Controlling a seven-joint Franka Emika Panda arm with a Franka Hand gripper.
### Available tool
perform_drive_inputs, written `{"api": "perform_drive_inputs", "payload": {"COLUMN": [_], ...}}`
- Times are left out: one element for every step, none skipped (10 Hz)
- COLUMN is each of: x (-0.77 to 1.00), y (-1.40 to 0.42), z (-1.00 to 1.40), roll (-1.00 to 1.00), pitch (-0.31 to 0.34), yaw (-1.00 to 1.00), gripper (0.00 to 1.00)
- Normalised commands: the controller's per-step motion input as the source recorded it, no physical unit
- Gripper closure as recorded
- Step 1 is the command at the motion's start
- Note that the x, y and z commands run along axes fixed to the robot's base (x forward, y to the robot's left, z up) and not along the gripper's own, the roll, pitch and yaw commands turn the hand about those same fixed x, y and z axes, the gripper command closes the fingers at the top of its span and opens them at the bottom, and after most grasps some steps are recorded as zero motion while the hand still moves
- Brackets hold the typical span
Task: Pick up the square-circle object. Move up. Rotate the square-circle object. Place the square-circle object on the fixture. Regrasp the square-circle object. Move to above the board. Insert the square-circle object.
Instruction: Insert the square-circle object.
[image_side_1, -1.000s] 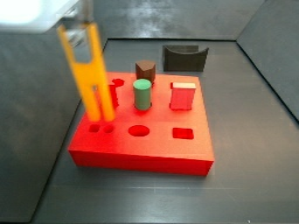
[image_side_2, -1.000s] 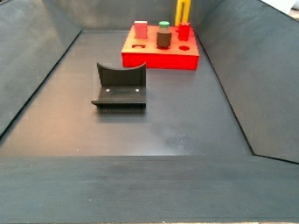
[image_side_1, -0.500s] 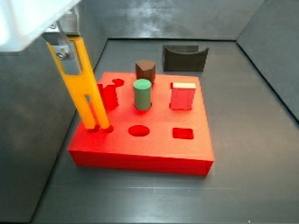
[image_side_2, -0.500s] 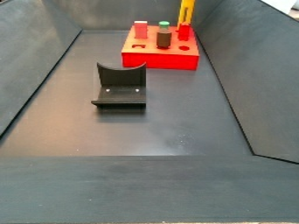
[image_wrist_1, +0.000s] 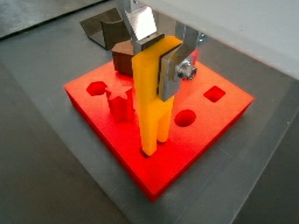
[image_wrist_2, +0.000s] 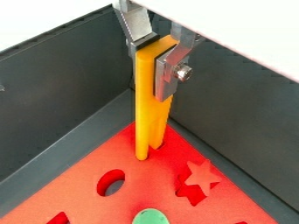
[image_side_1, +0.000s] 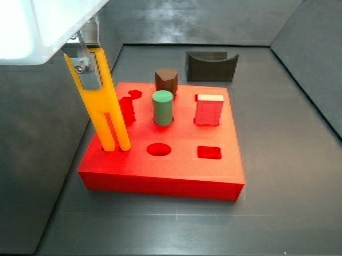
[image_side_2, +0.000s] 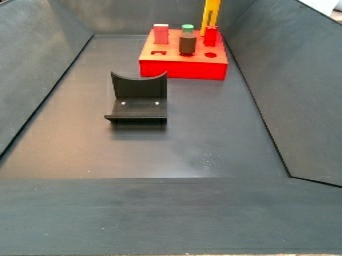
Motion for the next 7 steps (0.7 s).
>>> {"api": "perform_drive_inputs", "payload": {"x": [0.0, 0.0, 0.0, 0.19, 0.39, 0.43, 0.48], "y": [0.04, 0.02, 0.0, 0.0, -0.03, -0.02, 0.0], "z": [-0.3, -0.28, -0.31, -0.4, -0.53, -0.59, -0.63], "roll": [0.16, 0.15, 0.15, 0.17, 0.19, 0.18, 0.13], "pitch": [0.189, 0.189, 0.206, 0.229, 0.266, 0.241, 0.207], "yaw": [-0.16, -0.13, -0.13, -0.23, -0.29, -0.33, -0.34], "gripper": [1.0, 1.0, 1.0, 1.0, 1.0, 1.0, 1.0]}}
